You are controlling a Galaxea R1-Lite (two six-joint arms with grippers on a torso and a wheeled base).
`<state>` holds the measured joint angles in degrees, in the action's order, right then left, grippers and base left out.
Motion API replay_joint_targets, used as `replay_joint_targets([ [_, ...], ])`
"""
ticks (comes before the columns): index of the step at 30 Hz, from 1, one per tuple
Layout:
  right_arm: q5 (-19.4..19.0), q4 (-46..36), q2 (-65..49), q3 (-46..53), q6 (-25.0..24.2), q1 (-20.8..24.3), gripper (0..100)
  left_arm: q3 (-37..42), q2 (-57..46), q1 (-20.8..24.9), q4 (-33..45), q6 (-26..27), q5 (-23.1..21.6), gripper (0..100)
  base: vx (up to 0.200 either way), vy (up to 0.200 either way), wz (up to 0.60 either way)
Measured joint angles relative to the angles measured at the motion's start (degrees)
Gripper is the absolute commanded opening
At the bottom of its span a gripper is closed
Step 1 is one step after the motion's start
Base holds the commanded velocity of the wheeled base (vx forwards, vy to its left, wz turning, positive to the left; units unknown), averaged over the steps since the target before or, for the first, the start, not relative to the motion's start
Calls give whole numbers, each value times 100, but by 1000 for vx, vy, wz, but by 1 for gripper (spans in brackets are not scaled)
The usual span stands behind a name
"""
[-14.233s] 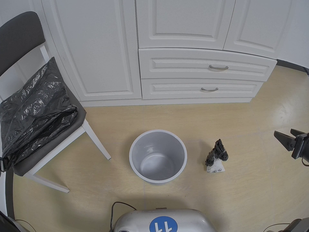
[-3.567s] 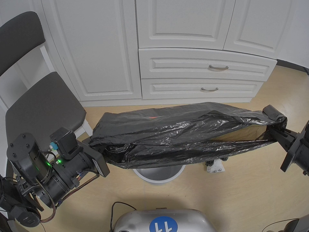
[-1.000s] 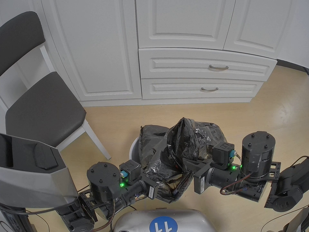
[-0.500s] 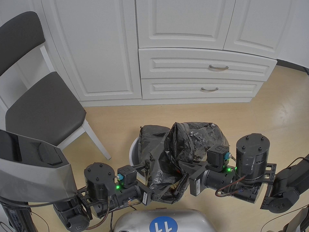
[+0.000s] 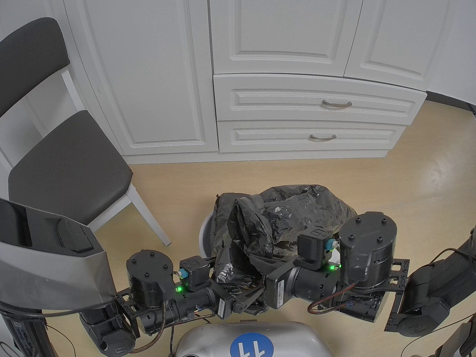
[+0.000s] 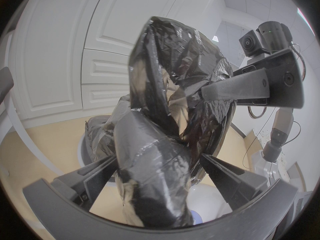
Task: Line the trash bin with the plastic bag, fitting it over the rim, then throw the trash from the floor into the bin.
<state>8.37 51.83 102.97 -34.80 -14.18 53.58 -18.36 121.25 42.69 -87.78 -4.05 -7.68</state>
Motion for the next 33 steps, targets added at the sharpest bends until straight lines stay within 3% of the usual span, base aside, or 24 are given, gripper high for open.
replay_joint_targets([
  [10,126,-22,276,-308,-323,182,0,-317,13,69,9,-183,418,100,0,0,0],
  [16,645,37,574,-480,-297,129,0,-195,2,68,9,-172,383,100,0,0,0],
  [33,1170,-22,1067,-1068,-591,204,0,-151,33,69,9,-152,278,100,0,0,0],
])
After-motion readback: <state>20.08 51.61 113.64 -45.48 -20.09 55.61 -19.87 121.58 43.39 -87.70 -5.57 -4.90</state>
